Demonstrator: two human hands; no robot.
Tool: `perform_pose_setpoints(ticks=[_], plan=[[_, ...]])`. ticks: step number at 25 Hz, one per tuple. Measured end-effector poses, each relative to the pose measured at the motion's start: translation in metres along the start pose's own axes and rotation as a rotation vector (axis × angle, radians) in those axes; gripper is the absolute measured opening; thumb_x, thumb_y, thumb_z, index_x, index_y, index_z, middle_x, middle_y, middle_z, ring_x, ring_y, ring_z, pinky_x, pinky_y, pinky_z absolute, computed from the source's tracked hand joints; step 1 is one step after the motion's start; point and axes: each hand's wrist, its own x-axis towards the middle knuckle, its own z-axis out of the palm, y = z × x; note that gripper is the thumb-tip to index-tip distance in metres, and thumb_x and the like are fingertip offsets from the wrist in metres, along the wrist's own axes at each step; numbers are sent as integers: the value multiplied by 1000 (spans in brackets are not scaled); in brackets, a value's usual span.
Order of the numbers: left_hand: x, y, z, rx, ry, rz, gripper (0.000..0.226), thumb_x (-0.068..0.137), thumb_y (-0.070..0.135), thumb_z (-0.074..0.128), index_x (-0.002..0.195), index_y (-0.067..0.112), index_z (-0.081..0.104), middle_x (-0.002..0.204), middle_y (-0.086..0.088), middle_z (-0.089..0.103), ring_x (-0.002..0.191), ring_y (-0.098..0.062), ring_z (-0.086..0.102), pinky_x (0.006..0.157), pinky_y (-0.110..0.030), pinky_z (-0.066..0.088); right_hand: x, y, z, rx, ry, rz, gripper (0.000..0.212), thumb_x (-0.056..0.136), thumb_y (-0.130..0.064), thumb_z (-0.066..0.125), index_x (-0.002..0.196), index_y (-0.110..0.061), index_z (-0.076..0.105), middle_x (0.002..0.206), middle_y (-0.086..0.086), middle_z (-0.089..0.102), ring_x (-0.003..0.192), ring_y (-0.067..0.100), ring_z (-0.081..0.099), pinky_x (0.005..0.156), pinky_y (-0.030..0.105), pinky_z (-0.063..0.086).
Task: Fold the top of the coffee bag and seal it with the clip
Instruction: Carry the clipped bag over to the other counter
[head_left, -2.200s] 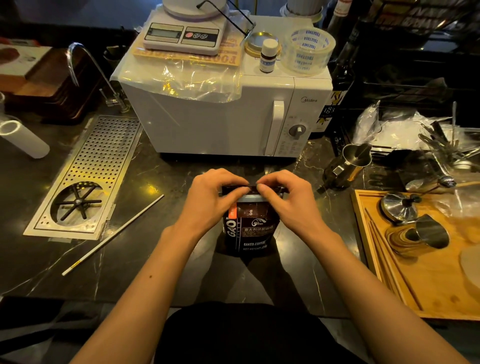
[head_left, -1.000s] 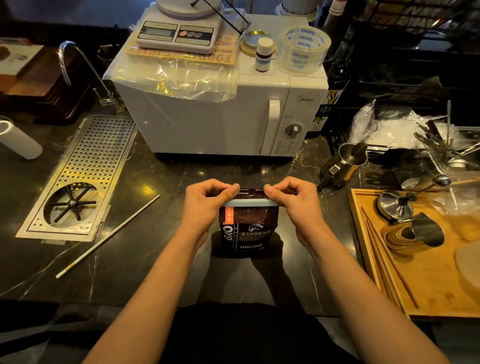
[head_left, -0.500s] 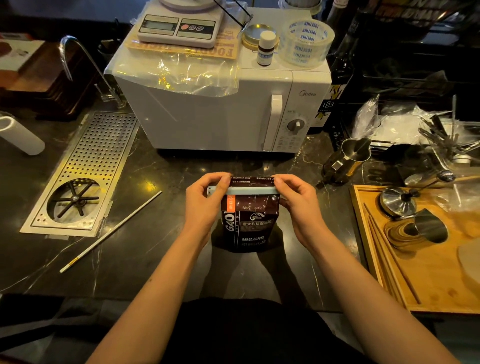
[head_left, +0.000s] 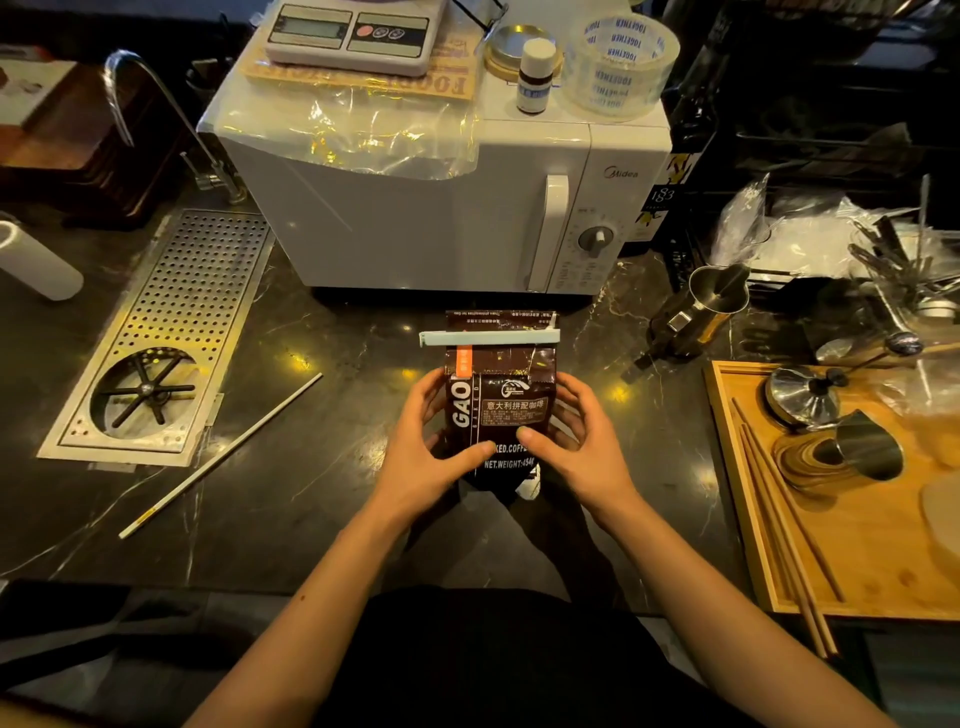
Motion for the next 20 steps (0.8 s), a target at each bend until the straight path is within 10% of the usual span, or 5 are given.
perform_pose_setpoints(ticks=[6,12,20], plan=[[3,-10,3,116,-24,-4,97,75,19,81,145,45,19,136,24,35,123,13,39,101,-15,38,2,15,1,-103,7,-12,82,74,-33,81,141,-48,36,141,-6,50,131,11,50,104,37,48],[10,-11,4,101,20,0,91,78,15,78,147,42,25,147,6,41,135,-13,42,105,-38,45,4,19,6,-113,4,7,81,80,-21,80,145,-36,34,134,-26,50,123,-10,49,99,24,47],[15,-7,4,116,49,17,89,80,12,77,150,35,27,146,6,44,127,-5,44,82,-9,47,3,11,13,-118,57,8,82,81,-17,78,148,-29,33,127,-32,48,115,-19,47,103,32,47]])
